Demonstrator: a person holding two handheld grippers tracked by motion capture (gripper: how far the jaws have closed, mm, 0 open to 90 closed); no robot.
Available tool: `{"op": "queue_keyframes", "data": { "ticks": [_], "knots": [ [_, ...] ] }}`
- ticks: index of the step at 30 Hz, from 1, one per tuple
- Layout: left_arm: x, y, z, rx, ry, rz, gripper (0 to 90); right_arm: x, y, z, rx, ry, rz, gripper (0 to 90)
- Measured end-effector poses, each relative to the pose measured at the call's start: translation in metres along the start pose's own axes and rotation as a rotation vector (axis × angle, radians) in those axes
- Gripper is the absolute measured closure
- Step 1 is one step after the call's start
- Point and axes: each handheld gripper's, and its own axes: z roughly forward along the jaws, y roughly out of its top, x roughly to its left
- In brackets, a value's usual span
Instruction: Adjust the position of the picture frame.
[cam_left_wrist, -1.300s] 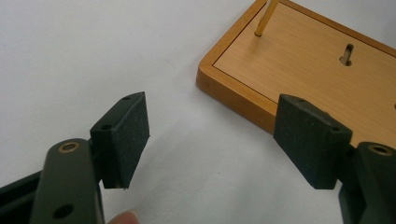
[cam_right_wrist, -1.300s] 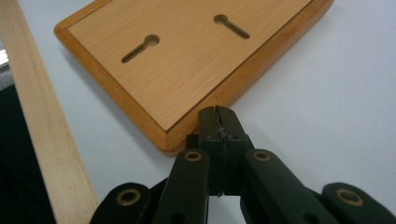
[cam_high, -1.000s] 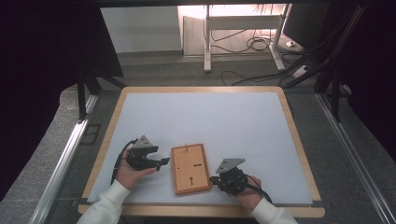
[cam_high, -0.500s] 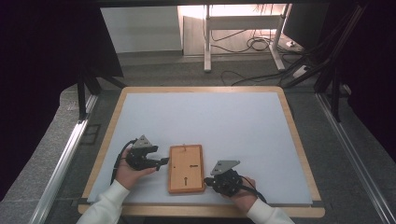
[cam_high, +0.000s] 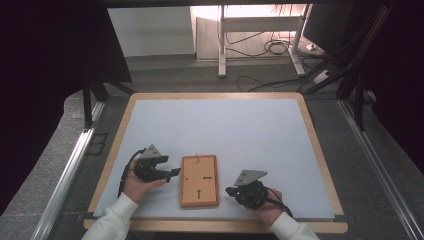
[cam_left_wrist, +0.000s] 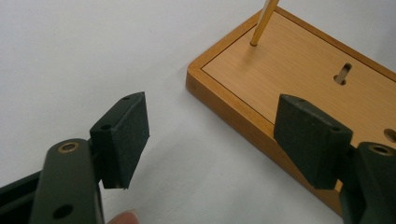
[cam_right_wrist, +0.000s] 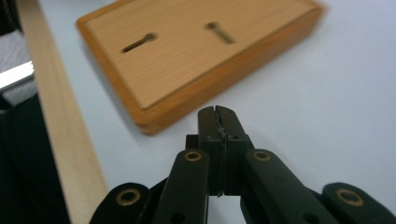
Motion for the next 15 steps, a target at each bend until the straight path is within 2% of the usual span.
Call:
{"op": "queue_keyframes", "data": {
  "ticks": [5, 9, 12, 15],
  "knots": [
    [-0.001, 0.000, 0.001, 0.000, -0.001, 0.003, 26.6, -0.026, -0.013, -0.017, -0.034, -0.063, 0.066, 90.0],
    [-0.001, 0.000, 0.001, -0.002, -0.001, 0.007, 26.5, -0.040, -0.021, -0.022, -0.040, -0.089, 0.104, 84.7],
    [-0.001, 0.000, 0.001, -0.003, -0.004, 0.010, 26.5, -0.047, -0.024, -0.022, -0.045, -0.083, 0.130, 68.8],
    [-0.001, 0.000, 0.001, -0.012, -0.010, 0.015, 26.3, -0.048, -0.024, -0.021, -0.053, -0.096, 0.142, 50.9]
  ]
}}
